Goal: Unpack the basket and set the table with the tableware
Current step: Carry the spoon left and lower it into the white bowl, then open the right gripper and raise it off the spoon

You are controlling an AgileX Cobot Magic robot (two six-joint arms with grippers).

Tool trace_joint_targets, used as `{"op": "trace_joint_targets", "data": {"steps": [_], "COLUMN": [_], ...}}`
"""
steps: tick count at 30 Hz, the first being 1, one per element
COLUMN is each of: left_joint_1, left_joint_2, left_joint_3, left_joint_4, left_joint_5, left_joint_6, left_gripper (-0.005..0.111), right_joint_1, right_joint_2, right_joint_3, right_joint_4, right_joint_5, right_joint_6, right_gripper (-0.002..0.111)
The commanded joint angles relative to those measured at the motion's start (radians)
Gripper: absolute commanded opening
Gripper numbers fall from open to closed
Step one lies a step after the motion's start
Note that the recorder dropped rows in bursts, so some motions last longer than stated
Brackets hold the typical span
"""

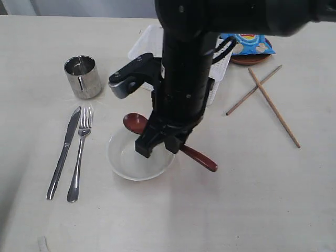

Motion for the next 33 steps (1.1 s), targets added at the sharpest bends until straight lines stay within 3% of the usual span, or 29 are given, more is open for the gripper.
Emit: {"op": "trace_joint_targets", "data": {"steps": [1, 19, 33], "left_joint_1": [0.001, 0.001, 0.001], "left_joint_2": [-0.004, -0.004, -0.004], "left_joint_3": [0.003, 0.003, 0.003], "left_joint_4": [-0.001, -0.001, -0.001], "left_joint_5": [-0.011, -0.011, -0.011], "left_joint_6": [0.001, 0.001, 0.001], "left_gripper": [0.000, 0.000, 0.000], "right_joint_1": [0.004, 0.005, 0.005], "right_joint_2": [0.079, -0.037, 0.025], "right_joint_3": [-0.106, 0.035, 0.071], "right_joint_4": [-0.007, -0.002, 0.016], "right_joint_5": [0.008, 0.008, 0.006], "right_joint_6": [0.001, 0.055, 0.055], "right_gripper": [-0.001, -0.001, 0.000]}}
